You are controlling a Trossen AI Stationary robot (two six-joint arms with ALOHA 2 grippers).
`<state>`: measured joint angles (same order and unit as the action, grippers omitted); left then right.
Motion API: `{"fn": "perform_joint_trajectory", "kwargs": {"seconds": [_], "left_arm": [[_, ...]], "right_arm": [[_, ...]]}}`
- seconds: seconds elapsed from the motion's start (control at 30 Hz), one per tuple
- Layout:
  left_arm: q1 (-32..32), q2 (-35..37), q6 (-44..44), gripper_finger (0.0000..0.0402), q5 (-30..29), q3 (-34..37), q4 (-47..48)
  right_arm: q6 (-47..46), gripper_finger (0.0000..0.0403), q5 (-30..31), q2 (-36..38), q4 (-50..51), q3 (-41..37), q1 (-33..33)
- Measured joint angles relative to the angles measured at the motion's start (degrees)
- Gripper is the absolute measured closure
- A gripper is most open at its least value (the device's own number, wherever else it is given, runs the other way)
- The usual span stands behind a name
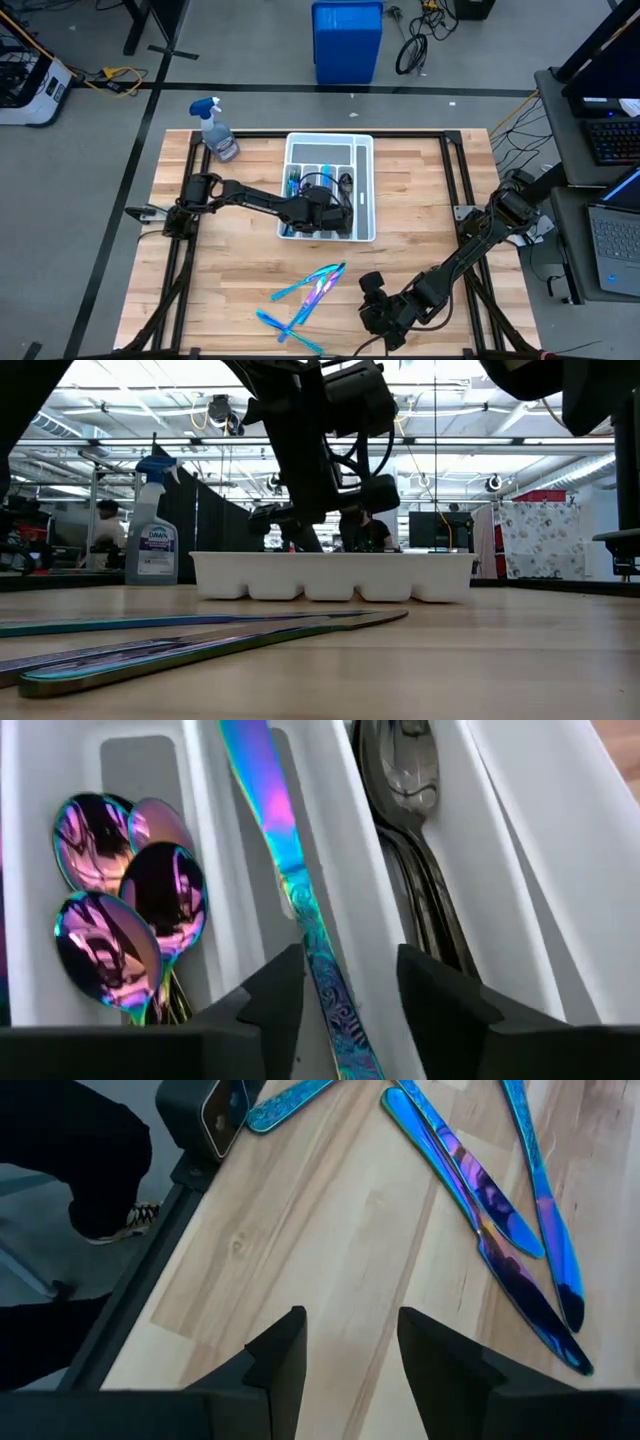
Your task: Sort silverware
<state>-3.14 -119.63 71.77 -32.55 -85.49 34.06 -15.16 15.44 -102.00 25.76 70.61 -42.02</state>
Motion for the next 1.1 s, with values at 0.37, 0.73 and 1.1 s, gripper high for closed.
{"fn": "perform_joint_trajectory", "kwargs": {"seconds": [0.37,0.73,1.1], "left_arm": [[-3.7,13.0,-13.0,0.0229,1.7,-0.1,3.2],[-16.8,22.0,-16.7,0.0229,5.4,-0.1,16.6],[-30.6,19.0,-6.2,0.0229,4.9,1.6,17.0]], "right_arm": [[-0.5,0.0261,0.0,0.0,3.2,0.0,0.0],[-2.0,0.0261,-0.3,0.0,5.8,0.0,-0.7],[-4.0,0.0261,0.0,0.0,5.3,0.0,-0.3]]}}
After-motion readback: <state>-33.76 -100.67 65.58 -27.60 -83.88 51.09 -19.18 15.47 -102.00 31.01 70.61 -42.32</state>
